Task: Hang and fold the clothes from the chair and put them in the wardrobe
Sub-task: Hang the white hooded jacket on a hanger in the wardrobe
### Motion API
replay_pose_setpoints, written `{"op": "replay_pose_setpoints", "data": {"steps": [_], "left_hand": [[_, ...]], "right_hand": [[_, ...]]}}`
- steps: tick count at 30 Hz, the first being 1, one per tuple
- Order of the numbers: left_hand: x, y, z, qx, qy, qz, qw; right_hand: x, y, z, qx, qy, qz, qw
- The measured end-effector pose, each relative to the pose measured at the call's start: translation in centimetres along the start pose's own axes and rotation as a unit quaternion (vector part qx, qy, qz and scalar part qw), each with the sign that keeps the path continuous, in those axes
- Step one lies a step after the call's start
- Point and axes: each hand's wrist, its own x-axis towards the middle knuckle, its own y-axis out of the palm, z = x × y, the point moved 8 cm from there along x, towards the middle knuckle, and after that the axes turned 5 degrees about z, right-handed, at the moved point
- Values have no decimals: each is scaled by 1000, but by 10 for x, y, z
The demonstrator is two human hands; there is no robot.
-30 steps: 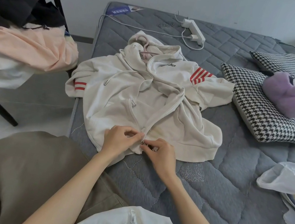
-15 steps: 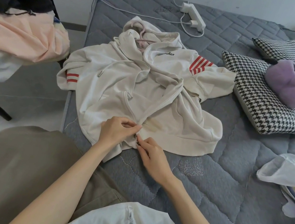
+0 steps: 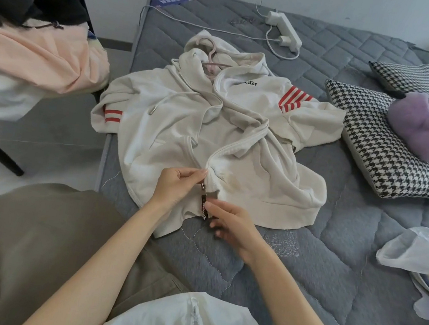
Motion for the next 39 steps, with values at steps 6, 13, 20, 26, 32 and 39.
{"op": "replay_pose_setpoints", "data": {"steps": [6, 13, 20, 26, 32, 39], "left_hand": [[-6, 5, 3, -37, -34, 29, 998], [-15, 11, -2, -66, -43, 48, 996], [-19, 7, -10, -13, 0, 34, 999], [-31, 23, 11, 96, -113, 123, 981], [-52, 34, 51, 166, -268, 185, 931], [-70, 45, 72, -225, -383, 97, 891]], "right_hand": [[-6, -1, 3, 70, -37, -109, 991], [-14, 3, 19, 73, -112, -114, 985], [-19, -17, 29, 29, -142, -134, 980], [-22, -52, 22, 79, -122, -149, 978], [-23, -63, 19, 140, -113, -153, 972], [-23, -63, 19, 154, -120, -149, 969]]}}
